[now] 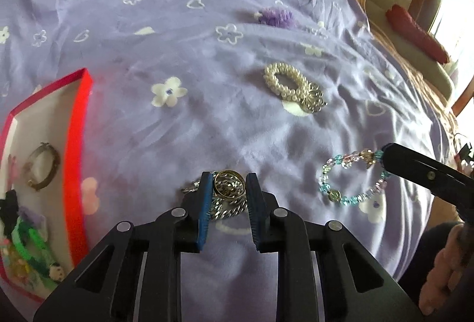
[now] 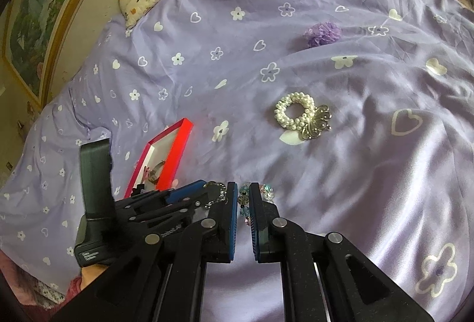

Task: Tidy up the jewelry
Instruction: 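Carry the gold ring and crystal bead bracelet over the red box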

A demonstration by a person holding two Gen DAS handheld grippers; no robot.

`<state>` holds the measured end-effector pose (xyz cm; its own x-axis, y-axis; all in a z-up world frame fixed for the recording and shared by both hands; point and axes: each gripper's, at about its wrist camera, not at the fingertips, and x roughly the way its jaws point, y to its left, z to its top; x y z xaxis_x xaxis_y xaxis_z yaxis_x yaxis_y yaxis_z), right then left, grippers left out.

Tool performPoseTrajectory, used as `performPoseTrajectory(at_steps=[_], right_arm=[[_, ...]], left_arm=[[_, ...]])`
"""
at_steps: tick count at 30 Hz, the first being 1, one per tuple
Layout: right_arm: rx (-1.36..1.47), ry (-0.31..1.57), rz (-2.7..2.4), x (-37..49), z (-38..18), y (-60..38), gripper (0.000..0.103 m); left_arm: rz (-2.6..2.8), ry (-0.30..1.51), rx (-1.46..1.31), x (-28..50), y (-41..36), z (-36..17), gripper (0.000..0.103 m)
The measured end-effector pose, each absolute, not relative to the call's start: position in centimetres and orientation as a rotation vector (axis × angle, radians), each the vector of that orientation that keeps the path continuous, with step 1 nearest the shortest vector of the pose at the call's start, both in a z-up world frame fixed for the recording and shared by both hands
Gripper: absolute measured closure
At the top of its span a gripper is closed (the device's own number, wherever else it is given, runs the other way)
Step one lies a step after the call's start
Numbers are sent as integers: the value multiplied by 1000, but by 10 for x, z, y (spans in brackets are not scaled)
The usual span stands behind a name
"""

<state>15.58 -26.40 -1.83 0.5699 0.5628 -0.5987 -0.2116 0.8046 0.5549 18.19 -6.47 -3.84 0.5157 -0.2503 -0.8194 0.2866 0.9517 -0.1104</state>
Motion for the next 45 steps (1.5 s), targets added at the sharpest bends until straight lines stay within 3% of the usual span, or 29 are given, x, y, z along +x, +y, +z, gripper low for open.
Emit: performPoseTrajectory(at_steps=[28,45], right_arm=[[299,869,699,133,12,-136,96],[234,873,833,153,24,-40,96]], left_arm=[[-96,869,-189,89,89,-1,83],[60,835,-260,96,183,1,83]])
